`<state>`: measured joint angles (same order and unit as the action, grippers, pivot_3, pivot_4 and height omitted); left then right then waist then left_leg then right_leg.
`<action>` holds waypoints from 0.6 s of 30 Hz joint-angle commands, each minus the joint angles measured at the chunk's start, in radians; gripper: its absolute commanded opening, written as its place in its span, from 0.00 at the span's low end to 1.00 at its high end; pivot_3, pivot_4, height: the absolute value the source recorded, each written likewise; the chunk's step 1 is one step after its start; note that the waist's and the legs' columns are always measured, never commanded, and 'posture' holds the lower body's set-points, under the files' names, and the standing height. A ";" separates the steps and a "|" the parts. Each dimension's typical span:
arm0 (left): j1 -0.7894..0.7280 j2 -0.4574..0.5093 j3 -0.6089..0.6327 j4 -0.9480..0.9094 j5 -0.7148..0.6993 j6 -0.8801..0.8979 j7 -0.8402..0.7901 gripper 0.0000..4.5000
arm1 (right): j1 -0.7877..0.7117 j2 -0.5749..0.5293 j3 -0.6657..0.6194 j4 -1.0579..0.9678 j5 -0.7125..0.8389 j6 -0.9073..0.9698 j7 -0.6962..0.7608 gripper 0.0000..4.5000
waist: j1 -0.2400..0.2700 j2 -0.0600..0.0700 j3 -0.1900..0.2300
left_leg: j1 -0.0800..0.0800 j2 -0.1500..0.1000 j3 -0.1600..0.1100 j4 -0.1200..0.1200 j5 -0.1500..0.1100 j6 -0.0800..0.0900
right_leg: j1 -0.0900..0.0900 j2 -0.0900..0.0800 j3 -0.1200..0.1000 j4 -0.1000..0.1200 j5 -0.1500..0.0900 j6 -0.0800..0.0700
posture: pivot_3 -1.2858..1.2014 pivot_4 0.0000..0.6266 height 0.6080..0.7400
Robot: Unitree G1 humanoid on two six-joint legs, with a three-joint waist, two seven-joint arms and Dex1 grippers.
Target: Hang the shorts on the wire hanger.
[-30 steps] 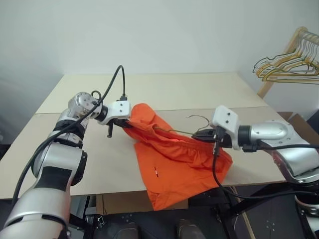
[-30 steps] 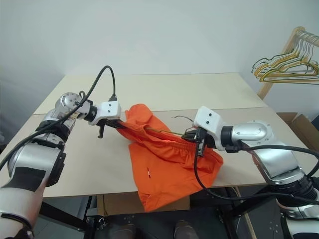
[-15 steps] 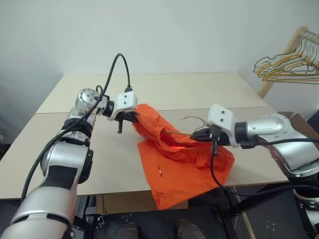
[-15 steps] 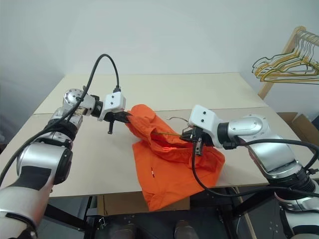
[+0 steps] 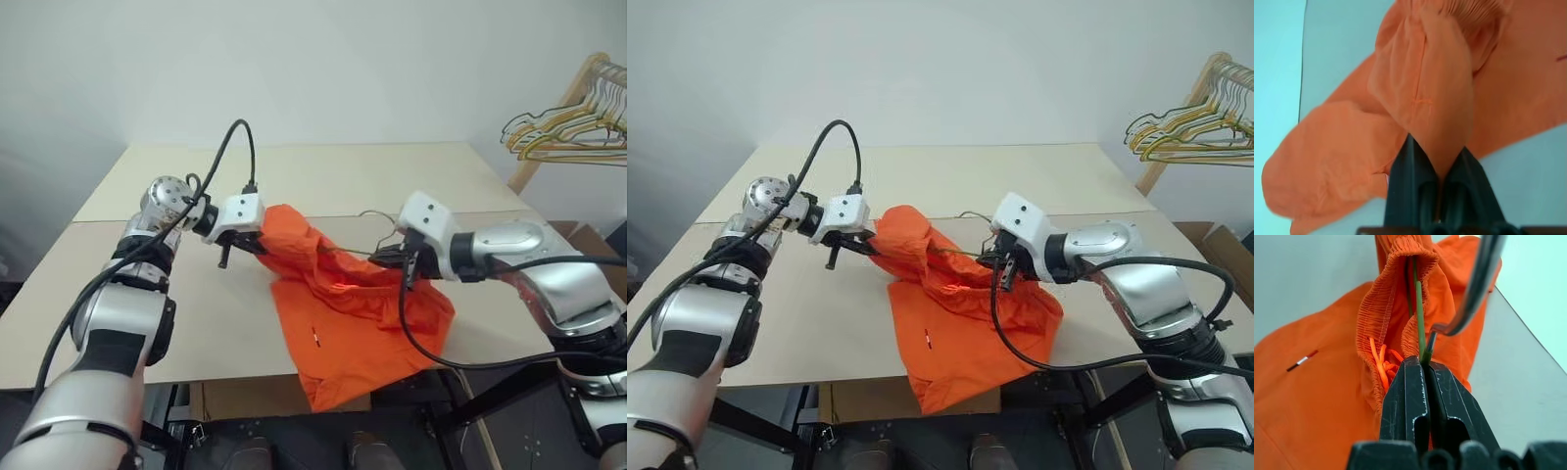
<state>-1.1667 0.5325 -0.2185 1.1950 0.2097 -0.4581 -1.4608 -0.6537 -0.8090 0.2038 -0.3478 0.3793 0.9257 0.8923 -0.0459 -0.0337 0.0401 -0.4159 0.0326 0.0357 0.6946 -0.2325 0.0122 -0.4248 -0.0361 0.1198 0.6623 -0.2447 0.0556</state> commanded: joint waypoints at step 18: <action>-0.124 -0.055 -0.041 -0.175 -0.341 0.095 -0.154 0.97 | -0.242 -0.108 -0.071 0.059 0.134 0.119 0.128 0.00 | -0.003 0.000 0.000 | 0.000 0.000 0.001 0.000 0.000 0.000 | -0.001 -0.001 0.000 0.000 -0.003 0.004 | 0.50 0.00 1.00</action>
<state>-1.2639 0.4863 -0.2392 1.0459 -0.1139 -0.3668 -1.6103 -0.8589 -0.9032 0.1431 -0.2923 0.5052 1.0367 1.0041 -0.0490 -0.0334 0.0403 -0.4163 0.0326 0.0362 0.6946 -0.2325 0.0122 -0.4255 -0.0371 0.1198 0.6624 -0.2471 0.0595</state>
